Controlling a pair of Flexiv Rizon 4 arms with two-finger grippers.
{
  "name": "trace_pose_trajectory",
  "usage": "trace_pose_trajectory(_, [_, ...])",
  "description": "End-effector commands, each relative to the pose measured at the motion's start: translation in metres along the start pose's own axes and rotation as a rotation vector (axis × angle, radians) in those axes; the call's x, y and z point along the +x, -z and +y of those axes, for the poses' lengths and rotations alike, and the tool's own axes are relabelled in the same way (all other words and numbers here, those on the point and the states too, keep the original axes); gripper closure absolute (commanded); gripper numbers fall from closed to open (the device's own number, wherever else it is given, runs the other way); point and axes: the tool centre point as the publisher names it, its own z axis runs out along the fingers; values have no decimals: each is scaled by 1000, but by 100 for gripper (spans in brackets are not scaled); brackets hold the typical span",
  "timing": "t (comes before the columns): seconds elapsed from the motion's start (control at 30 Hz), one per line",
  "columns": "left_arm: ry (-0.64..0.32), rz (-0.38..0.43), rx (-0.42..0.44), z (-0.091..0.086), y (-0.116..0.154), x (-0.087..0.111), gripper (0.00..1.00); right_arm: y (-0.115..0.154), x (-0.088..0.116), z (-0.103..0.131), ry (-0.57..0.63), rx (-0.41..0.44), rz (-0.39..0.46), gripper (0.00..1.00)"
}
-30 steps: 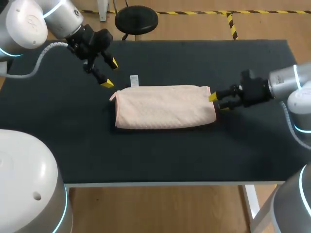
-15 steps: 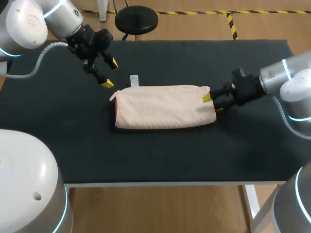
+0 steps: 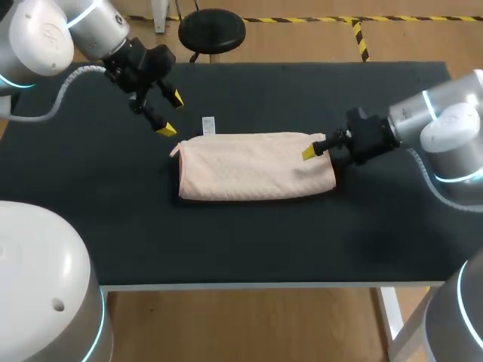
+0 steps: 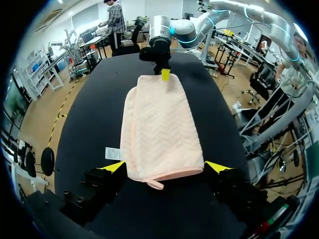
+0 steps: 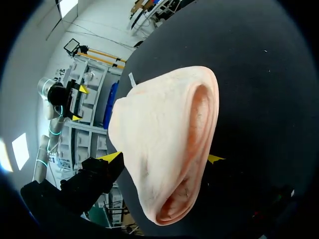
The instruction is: Fold the towel
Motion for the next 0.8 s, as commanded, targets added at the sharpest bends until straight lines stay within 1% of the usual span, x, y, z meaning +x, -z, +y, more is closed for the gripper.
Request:
trace_pose_trajectory(0.03, [-2, -2, 3, 1, -1, 0, 0, -10, -3, 1, -6, 9, -5, 0])
trace_pose_trajectory(0.07, [-2, -2, 3, 1, -1, 0, 0, -10, -2, 1, -13, 10, -9, 2])
trace_pose_trajectory(0.1, [-2, -2, 3, 1, -1, 0, 0, -10, -2, 1, -19, 11, -19, 62])
trace_pose_trajectory(0.13, [-2, -2, 3, 1, -1, 0, 0, -10, -2, 1, -23, 13, -26, 100])
trace_pose_trajectory(0.33, [-2, -2, 3, 1, -1, 0, 0, -5, 7, 5, -78, -5, -106, 100])
trace_pose_trajectory(0.5, [-2, -2, 3, 1, -1, 0, 0, -5, 27, 13, -134, -21, -169, 100])
trace_pose_trajectory(0.67, [-2, -2, 3, 1, -1, 0, 0, -15, 58, 30, -152, -26, -204, 100])
trace_pose_trajectory(0.77, [-2, -2, 3, 1, -1, 0, 0, -30, 79, 42, -145, -22, -203, 100])
trace_pose_trajectory(0.8, [-2, -2, 3, 1, -1, 0, 0, -36, 86, 45, -141, -20, -189, 100])
